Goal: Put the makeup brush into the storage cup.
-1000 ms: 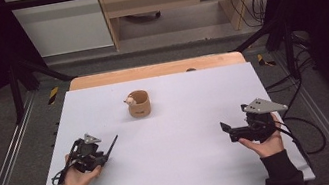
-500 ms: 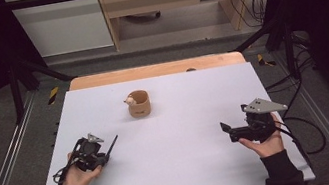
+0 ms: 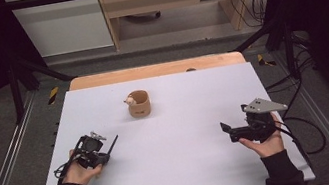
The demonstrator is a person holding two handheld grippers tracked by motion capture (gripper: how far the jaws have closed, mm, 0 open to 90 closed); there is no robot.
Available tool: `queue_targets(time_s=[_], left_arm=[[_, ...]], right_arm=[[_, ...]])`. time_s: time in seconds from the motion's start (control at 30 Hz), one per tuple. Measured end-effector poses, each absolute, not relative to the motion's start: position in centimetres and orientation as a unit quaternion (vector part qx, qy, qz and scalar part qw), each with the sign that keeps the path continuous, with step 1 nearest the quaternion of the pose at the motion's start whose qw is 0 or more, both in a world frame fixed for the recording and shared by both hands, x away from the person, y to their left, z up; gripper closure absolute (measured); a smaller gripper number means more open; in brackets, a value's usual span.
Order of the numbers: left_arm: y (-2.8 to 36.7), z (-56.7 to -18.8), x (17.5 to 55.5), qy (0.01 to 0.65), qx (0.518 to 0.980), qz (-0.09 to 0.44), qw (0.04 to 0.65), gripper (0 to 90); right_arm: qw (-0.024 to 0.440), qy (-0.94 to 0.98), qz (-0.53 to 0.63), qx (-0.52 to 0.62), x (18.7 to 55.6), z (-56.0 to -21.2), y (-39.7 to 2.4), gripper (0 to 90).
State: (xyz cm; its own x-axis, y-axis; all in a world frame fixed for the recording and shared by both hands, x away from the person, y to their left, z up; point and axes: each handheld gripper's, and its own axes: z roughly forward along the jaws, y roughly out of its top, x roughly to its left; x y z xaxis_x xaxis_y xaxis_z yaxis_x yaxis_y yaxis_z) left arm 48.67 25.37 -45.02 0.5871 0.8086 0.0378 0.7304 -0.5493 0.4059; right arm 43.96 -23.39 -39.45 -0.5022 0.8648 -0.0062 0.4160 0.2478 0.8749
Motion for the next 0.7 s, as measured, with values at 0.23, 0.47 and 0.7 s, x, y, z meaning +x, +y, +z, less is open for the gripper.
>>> queue_targets(time_s=[0.23, 0.47, 0.7], left_arm=[[25.19, -44.93, 48.82, 0.438, 0.876, 0.108, 0.169, 82.3], [25.03, -44.86, 48.94, 0.430, 0.882, 0.106, 0.163, 82.5], [24.74, -44.06, 48.55, 0.423, 0.882, 0.116, 0.175, 82.6]], right_arm=[[0.254, 0.748, 0.438, 0.429, 44.00, -39.49, -23.36, 5.4], [0.253, 0.749, 0.438, 0.428, 44.03, -39.55, -23.30, 5.3], [0.252, 0.752, 0.435, 0.425, 44.06, -39.64, -23.22, 5.3]])
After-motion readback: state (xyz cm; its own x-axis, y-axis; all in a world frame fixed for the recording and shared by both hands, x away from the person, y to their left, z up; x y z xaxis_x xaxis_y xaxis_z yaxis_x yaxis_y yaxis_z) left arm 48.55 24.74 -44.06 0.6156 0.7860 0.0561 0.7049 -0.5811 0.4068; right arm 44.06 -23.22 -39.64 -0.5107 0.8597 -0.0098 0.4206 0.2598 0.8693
